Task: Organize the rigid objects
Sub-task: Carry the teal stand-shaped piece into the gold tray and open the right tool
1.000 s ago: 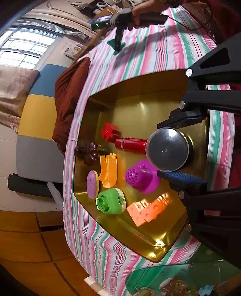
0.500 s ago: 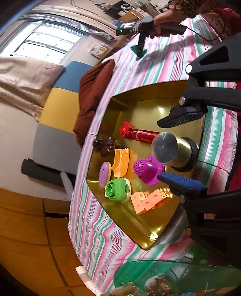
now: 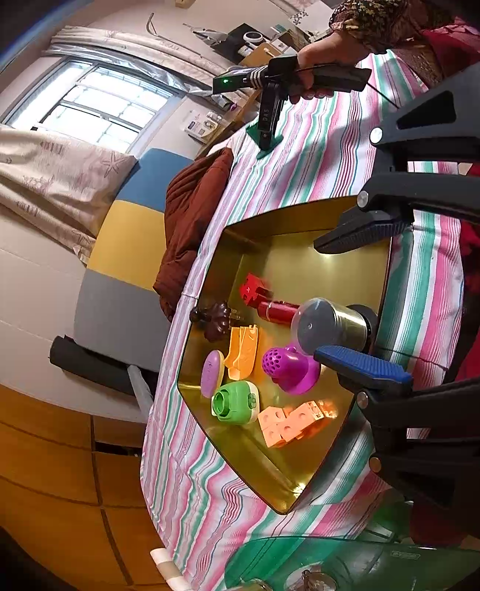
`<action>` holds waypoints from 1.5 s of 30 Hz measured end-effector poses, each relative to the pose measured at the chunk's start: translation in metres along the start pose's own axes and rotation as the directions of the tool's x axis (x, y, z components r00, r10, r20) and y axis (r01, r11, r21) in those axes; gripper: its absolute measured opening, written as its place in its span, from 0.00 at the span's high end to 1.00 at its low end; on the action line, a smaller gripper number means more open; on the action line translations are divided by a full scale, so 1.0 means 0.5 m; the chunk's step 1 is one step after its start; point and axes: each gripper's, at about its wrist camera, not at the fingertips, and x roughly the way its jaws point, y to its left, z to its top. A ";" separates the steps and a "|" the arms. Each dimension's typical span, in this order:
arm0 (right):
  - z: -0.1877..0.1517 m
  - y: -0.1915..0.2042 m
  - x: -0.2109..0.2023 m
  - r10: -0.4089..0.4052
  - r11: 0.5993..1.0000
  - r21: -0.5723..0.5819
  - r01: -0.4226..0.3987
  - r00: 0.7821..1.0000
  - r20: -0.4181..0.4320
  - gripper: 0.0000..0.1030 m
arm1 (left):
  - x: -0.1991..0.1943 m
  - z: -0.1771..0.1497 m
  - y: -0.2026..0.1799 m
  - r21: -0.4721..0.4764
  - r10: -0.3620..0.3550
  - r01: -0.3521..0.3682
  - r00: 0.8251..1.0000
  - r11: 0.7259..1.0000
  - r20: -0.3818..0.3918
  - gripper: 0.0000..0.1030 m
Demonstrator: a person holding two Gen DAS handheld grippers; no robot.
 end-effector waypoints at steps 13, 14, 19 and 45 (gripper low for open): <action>-0.060 0.239 -0.090 0.225 0.968 -0.105 -0.226 0.974 -0.025 0.69 | -0.044 -0.010 0.014 -0.006 -0.002 0.002 0.999 1.000 0.044 0.49; -0.065 0.258 -0.099 0.235 0.963 -0.129 -0.236 0.972 -0.024 0.69 | -0.049 -0.011 0.015 -0.005 -0.007 0.007 0.999 1.000 0.047 0.49; -0.095 0.367 -0.133 0.252 0.933 -0.259 -0.249 0.967 -0.021 0.69 | -0.069 -0.017 0.022 0.001 0.004 -0.004 0.998 1.000 0.056 0.49; -0.191 0.521 -0.055 0.074 0.886 -0.446 -0.128 0.988 -0.137 0.69 | -0.098 0.018 0.031 0.023 0.054 -0.055 0.998 0.998 0.026 0.49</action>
